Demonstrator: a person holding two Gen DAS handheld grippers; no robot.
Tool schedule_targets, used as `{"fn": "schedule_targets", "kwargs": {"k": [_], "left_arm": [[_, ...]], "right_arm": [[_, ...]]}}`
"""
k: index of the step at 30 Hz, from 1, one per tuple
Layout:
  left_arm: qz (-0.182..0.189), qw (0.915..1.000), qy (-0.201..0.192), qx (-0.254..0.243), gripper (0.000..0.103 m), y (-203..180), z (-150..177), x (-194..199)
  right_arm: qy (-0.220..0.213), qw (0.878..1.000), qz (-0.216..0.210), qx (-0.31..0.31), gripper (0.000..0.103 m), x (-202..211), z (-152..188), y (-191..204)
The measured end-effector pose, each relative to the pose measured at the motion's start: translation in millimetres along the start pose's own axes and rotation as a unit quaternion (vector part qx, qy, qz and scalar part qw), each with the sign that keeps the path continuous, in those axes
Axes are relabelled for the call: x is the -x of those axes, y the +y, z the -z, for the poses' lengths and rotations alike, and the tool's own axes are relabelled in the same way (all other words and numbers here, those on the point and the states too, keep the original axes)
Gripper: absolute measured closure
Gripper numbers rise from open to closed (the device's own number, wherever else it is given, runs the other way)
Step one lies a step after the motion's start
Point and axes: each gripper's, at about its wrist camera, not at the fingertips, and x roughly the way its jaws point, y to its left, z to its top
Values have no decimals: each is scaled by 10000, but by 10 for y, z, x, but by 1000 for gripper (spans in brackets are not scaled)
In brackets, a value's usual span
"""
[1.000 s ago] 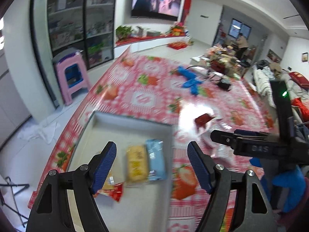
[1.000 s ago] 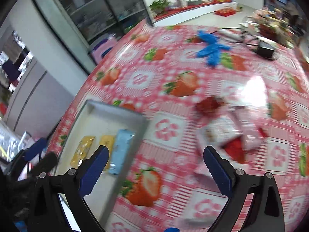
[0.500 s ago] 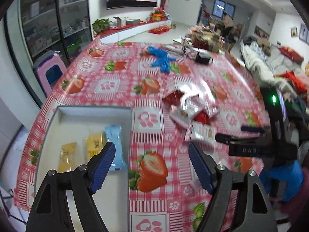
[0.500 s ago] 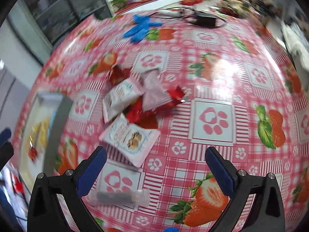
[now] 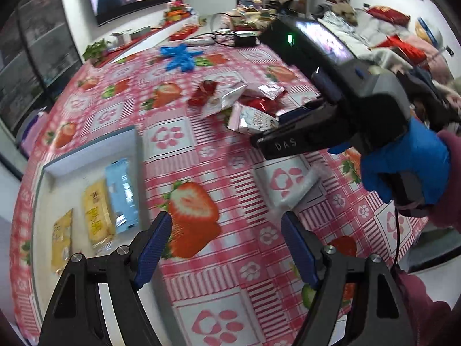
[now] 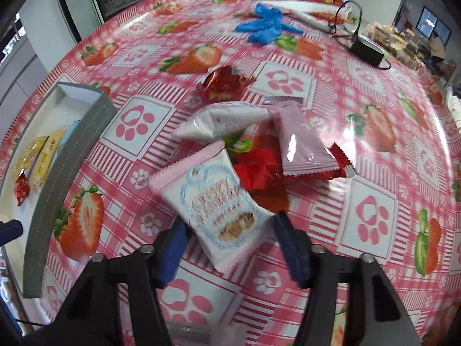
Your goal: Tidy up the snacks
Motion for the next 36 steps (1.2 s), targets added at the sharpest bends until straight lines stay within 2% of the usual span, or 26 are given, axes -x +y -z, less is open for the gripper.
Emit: {"fn": "schedule_targets", "kwargs": {"k": [3,8,11,14,16,17,18,19,22,27,31,36], "left_arm": [[-19,9999,40,-161,22,-137,-45,-144],[-34,9981,60,-615,22,-515,-105,-400],[-327,9957,116,-865,22,-701,-116,-584],[-584,9964,-59,-612,19,-686,-166,-637],[-857,9961,-57,-217,18,-562,-234,-685],[-920,9957,-38,86,18,-451,-263,-706],[-856,9957,20,360,18,-347,-279,-723],[-719,9955,101,610,18,-244,-285,-739],[-574,9937,163,950,17,-82,-249,-729],[-684,9919,126,1061,11,8,-186,-694],[-642,9895,151,1288,5,53,-182,-757],[-671,9890,58,1320,1,59,-161,-775]], "right_arm": [[-34,9997,-163,-199,62,82,80,-108],[10,9975,-16,-703,63,273,384,-443],[67,9949,159,-993,63,390,612,-680],[187,9904,287,-1337,63,487,877,-933],[201,9892,253,-1431,58,551,1029,-1042],[180,9889,247,-1455,44,578,1066,-1066],[163,9881,293,-1503,22,601,1082,-1090],[106,9869,376,-1565,16,627,1075,-1101],[-103,9858,236,-1662,15,650,920,-1048],[-283,9788,94,-2026,15,491,423,-895],[-206,9816,380,-1858,15,232,84,-751],[-145,9868,462,-1544,6,100,102,-706]]}}
